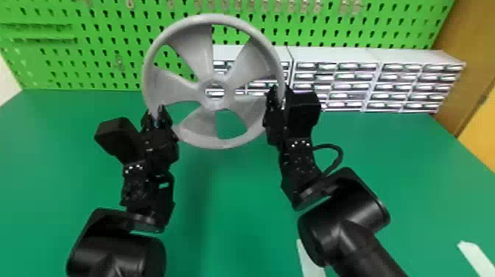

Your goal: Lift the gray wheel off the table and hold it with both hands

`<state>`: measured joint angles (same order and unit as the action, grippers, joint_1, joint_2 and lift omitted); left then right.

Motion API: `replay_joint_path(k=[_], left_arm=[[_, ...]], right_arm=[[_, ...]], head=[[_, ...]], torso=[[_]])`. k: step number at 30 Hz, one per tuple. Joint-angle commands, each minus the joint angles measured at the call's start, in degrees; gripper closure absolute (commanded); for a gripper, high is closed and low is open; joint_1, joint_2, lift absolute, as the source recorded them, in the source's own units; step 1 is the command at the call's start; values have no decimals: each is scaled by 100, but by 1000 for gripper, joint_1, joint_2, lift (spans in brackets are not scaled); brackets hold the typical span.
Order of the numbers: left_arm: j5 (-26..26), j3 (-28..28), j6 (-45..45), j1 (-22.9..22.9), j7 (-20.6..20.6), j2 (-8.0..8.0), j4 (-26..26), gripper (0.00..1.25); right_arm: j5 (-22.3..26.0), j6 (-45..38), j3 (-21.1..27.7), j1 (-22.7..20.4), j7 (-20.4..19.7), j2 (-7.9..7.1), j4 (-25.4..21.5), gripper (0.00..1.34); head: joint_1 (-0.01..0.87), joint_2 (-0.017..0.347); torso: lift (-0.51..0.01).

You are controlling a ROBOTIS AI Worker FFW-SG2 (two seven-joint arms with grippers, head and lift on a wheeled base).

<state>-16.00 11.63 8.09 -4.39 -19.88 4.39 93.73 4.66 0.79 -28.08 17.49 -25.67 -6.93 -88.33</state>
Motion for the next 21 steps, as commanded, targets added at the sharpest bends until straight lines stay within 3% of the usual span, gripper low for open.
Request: replay_joint_path(k=[1,21], left_arm=[[0,-2,-1,0,2,0,-4,1023],[35,-29,61,0,2,0,-4,1015]], right_arm=[[0,0,5,0,0,-2,0,1088],[0,0,-13,0,0,-19,0,1088]], head=[[711,15],[711,15]], torso=[[-98],[-98]])
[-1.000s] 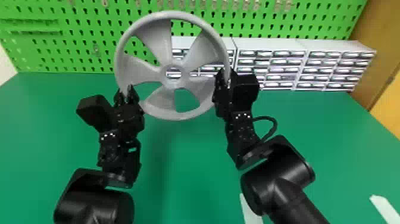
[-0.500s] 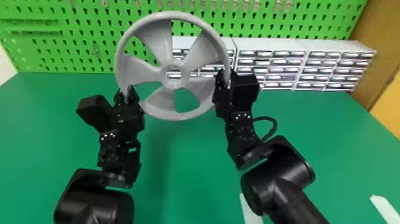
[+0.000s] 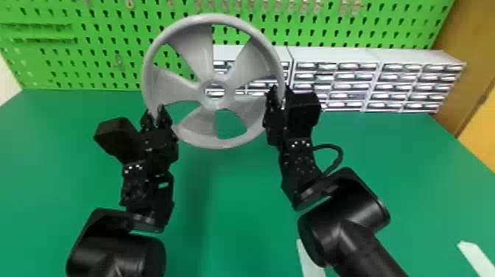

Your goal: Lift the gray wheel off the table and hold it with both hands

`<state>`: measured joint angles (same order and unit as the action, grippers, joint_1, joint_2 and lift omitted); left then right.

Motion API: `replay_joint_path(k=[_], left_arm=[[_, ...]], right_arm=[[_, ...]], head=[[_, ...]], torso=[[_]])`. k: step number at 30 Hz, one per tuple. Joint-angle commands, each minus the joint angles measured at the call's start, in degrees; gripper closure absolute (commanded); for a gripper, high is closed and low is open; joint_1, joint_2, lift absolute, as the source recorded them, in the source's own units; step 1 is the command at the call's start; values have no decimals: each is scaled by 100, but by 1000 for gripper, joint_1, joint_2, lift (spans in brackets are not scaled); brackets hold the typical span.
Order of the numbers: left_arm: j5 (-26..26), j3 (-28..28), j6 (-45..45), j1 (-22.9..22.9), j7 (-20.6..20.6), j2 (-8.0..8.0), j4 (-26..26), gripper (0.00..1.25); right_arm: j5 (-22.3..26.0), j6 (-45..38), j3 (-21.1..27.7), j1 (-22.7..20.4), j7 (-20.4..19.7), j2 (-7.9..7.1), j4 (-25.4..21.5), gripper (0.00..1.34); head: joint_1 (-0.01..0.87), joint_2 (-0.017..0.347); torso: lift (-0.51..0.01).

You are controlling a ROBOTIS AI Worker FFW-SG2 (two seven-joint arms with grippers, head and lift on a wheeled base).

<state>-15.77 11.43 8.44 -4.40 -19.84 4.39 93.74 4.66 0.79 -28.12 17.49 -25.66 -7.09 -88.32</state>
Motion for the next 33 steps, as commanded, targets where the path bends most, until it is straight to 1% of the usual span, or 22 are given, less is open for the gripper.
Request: replay_joint_path(k=[1,33], left_arm=[[22,-10,35,1,-2,0,-4,1015],[48,-36,35,9,-2,-9,-4,1013]], right_arm=[[0,0,-9,0,0,-3,-1,1088],[0,0,-18,0,0,-3,-1,1088]], head=[[711,15],[711,15]], torso=[[-98],[-98]])
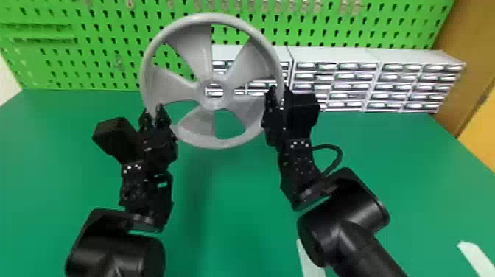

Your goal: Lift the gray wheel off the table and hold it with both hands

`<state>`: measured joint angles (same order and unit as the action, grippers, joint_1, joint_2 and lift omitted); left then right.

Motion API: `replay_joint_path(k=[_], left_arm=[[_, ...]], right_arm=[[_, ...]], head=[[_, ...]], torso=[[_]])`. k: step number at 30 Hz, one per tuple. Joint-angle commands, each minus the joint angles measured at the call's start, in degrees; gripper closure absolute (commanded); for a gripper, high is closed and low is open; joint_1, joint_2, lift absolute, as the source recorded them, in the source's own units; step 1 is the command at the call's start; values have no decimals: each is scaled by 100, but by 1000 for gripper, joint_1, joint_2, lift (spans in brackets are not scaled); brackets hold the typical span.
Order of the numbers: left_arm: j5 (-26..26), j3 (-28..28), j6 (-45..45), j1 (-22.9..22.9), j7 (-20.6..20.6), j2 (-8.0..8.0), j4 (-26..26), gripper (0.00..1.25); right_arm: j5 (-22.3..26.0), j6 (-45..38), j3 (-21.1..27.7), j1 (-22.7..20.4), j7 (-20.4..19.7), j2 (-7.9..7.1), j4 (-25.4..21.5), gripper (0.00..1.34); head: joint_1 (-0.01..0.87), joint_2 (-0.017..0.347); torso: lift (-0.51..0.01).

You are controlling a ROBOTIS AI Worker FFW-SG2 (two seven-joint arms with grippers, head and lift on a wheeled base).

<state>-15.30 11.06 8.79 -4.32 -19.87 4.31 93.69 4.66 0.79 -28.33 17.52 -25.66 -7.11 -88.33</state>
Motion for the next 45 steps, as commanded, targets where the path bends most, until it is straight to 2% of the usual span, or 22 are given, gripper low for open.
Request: replay_joint_path(k=[1,45], left_arm=[[0,1,0,1,0,0,0,1013],[9,-7,0,1,0,0,0,1009]], right_arm=[[0,0,3,-3,0,-1,0,1088],[0,0,11,14,0,-10,0,1088]], head=[[711,15],[711,15]], torso=[[-98],[-98]])
